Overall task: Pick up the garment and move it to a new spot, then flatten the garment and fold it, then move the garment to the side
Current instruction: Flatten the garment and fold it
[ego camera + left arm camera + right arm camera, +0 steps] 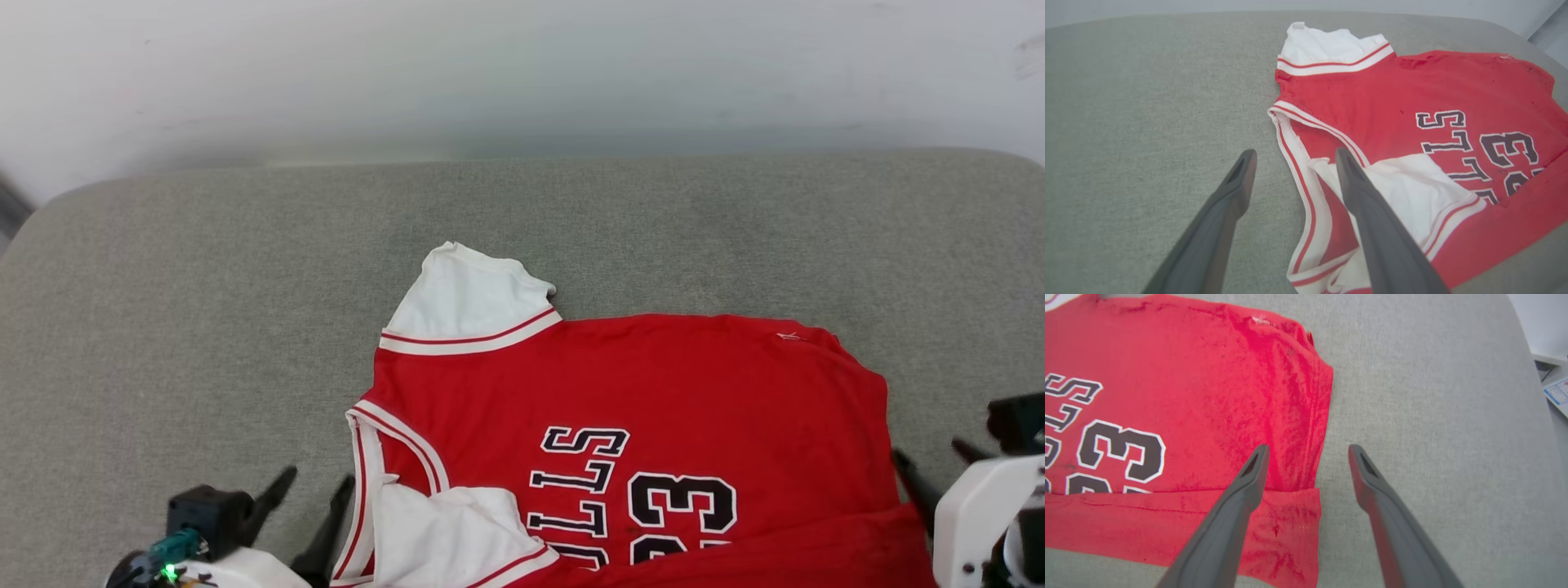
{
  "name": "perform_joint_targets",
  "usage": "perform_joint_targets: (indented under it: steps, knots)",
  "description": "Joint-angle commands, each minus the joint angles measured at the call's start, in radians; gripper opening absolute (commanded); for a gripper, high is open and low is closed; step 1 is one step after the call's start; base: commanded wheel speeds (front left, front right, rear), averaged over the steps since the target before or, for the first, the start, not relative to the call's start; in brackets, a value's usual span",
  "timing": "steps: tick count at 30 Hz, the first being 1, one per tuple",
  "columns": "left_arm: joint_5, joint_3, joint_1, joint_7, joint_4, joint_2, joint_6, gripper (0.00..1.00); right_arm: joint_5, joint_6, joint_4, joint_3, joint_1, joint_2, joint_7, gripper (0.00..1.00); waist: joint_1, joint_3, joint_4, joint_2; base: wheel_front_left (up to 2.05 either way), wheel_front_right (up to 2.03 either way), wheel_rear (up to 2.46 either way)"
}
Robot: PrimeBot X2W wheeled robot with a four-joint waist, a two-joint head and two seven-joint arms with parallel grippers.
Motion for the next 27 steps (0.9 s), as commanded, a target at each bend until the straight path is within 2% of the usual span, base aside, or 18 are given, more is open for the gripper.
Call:
perform_joint_targets:
  steps: [1,5,10,15,19,22,27]
  knots:
    - [0.011,0.026,-0.02,-0.059,-0.002,-0.017,0.004,1.0,0.002,-0.001,-0.022,-0.006,-0.029,-0.004,-0.051,1.0,0.0,-0.009,-0.007,0.0,0.0,0.0,0.0]
    - [0.046,0.086,-0.038,-0.157,-0.015,-0.045,0.001,1.0,0.001,-0.001,-0.057,-0.013,-0.06,0.012,-0.183,1.0,0.0,-0.017,-0.016,0.0,0.0,0.0,0.0]
    - [0.125,0.191,-0.032,-0.178,-0.061,-0.112,-0.01,1.0,0.009,-0.001,-0.083,-0.022,-0.077,0.057,-0.365,1.0,0.0,-0.015,-0.027,0.0,0.0,0.0,0.0]
    - [0.204,0.306,0.011,-0.178,-0.092,-0.198,-0.064,1.0,0.003,-0.001,-0.082,-0.038,-0.072,0.099,-0.533,1.0,0.0,0.0,-0.037,0.0,0.0,0.0,0.0]
    - [0.25,0.364,0.016,-0.178,-0.093,-0.238,-0.115,1.0,-0.011,-0.001,-0.09,-0.032,-0.079,0.111,-0.639,1.0,0.0,0.022,-0.05,0.0,0.0,0.0,0.0]
    - [0.267,0.398,-0.007,-0.178,-0.093,-0.248,-0.153,1.0,-0.02,-0.001,-0.096,-0.028,-0.09,0.121,-0.686,1.0,0.0,0.048,-0.062,0.0,0.0,0.0,0.0]
    - [0.292,0.386,-0.107,-0.135,-0.069,-0.196,-0.213,1.0,-0.042,-0.001,-0.101,-0.036,-0.107,0.131,-0.711,1.0,0.0,0.114,-0.088,0.0,0.0,0.0,0.0]
